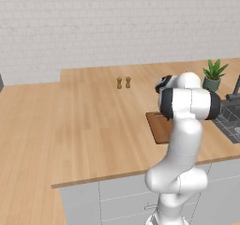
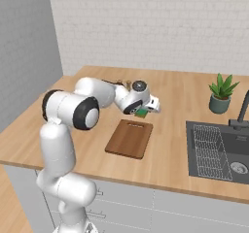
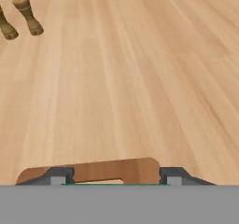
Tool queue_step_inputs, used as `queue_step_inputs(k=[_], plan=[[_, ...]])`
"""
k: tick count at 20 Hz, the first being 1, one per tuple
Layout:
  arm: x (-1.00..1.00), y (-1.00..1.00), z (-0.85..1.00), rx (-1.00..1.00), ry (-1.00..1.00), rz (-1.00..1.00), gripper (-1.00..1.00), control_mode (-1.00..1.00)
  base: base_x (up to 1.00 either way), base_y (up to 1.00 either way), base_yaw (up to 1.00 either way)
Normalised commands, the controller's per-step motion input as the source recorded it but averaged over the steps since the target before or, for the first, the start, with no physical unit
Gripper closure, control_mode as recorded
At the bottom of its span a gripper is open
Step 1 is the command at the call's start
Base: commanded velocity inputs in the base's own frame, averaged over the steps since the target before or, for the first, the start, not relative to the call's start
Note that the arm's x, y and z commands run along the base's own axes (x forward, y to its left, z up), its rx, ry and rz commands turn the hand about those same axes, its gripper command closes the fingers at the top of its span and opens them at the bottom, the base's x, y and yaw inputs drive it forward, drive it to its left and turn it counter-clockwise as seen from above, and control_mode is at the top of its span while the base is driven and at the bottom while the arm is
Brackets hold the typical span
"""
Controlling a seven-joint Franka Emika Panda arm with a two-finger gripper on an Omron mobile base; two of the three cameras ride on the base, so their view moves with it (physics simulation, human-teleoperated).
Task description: Pick up the sponge from the counter and clean the cutting board by briefly scrubbing or pressing down on the cutting board. Once finished, release the sponge.
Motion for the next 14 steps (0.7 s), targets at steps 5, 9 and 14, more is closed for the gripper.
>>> queue_step_inputs(k=[5, 9, 14], plan=[[-0.87, 0.80, 0.21, -0.13, -0.35, 0.00, 1.00, -1.00, 0.00, 0.00, 0.00], [-0.78, 0.75, 0.00, -0.17, -0.52, 0.01, 1.00, -1.00, 0.00, 0.00, 0.00], [-0.23, 0.35, 0.02, -0.03, -0.08, -0.10, 1.00, -1.00, 0.00, 0.00, 0.00]])
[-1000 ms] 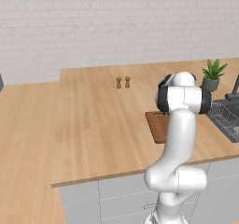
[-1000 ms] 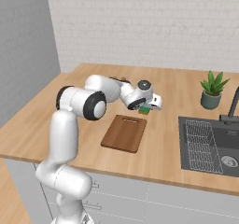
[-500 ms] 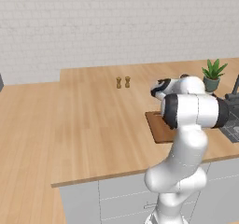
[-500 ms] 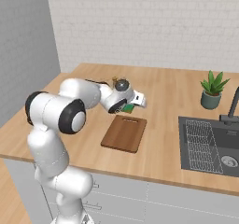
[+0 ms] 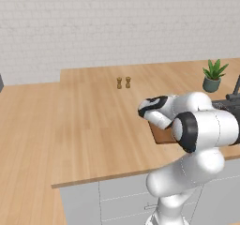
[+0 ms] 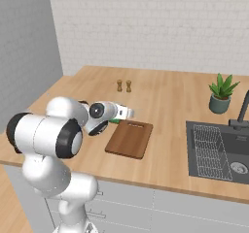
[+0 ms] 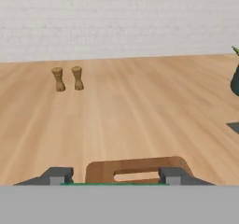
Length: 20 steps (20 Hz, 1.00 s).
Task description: Pick up the sponge from the counter and clean the cutting board by briefly scrubbing or pressing down on the cutting board. Once finished, release the sponge.
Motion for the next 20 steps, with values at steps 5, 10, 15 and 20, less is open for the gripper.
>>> queue_step_inputs(k=[5, 10, 15, 20], plan=[[0.18, 0.00, 0.51, 0.17, 0.41, -0.20, 1.00, -1.00, 0.00, 0.00, 0.00], [-0.15, 0.11, 0.92, 0.21, 0.49, -0.01, 1.00, -1.00, 0.00, 0.00, 0.00], [-0.12, 0.41, 1.00, 0.10, 0.49, 0.00, 1.00, -1.00, 0.00, 0.00, 0.00], [-0.07, 0.57, 1.00, 0.00, 0.35, 0.00, 1.00, -1.00, 0.00, 0.00, 0.00]])
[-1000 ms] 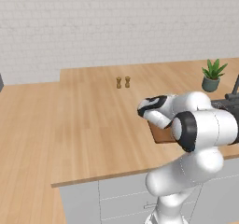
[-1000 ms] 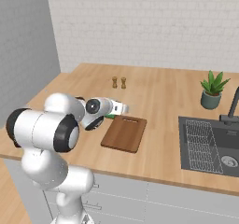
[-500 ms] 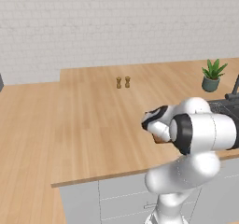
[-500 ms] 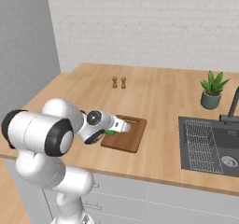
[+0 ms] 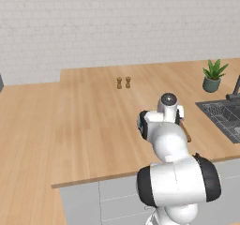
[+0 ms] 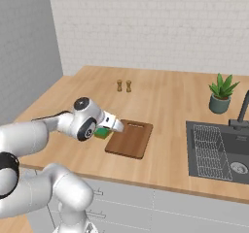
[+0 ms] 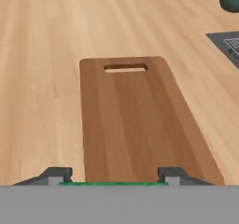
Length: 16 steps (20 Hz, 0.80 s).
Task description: Pick up the sponge from the counter and clean the cutting board by briefly scrubbing or pressing down on the cutting board. Once finished, release the sponge.
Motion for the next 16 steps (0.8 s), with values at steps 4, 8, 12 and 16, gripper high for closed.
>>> queue_step_inputs(k=[4, 8, 12, 16], plan=[[0.00, 0.68, 1.00, 0.00, 0.41, 0.03, 1.00, -1.00, 0.00, 0.00, 0.00], [0.06, 0.55, 0.54, 0.00, 0.49, 0.04, 1.00, -1.00, 0.00, 0.00, 0.00], [0.01, 0.42, -0.04, -0.01, 0.18, 0.11, 1.00, -1.00, 0.00, 0.00, 0.00], [-0.22, 0.41, -0.32, -0.08, -0.03, 0.17, 1.00, -1.00, 0.00, 0.00, 0.00]])
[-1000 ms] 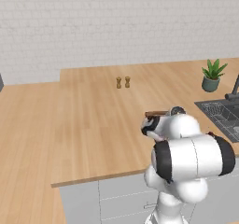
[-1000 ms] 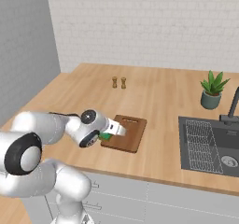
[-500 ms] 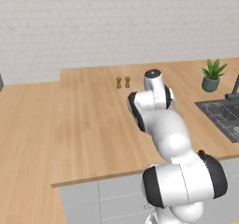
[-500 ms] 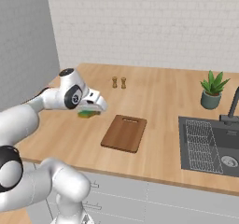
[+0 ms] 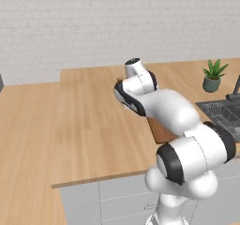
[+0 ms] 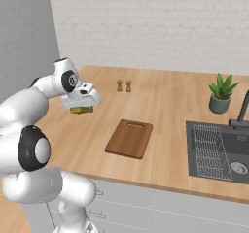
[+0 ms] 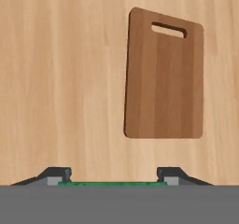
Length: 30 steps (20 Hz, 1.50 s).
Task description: Pick up the sponge from the counter and clean the cutting board by briefly scrubbing or pressing down on the cutting board. Once finished, release the sponge.
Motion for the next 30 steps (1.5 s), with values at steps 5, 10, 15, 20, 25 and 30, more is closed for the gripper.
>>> queue_step_inputs(k=[5, 10, 15, 20, 25, 30], plan=[[-0.57, 0.32, -0.51, -0.12, -0.19, 0.16, 1.00, -1.00, 0.00, 0.00, 0.00], [-0.41, -0.01, -0.60, 0.00, -0.16, 0.04, 1.00, -1.00, 0.00, 0.00, 0.00], [0.02, -0.14, -0.33, 0.09, 0.02, 0.00, 1.00, -1.00, 0.00, 0.00, 0.00], [-0.02, -0.03, -0.35, 0.03, -0.01, 0.00, 1.00, -1.00, 0.00, 0.00, 0.00], [-0.01, 0.00, -0.48, 0.00, -0.05, 0.00, 1.00, -1.00, 0.00, 0.00, 0.00], [0.00, -0.01, -0.45, 0.00, -0.07, 0.01, 1.00, -1.00, 0.00, 0.00, 0.00]])
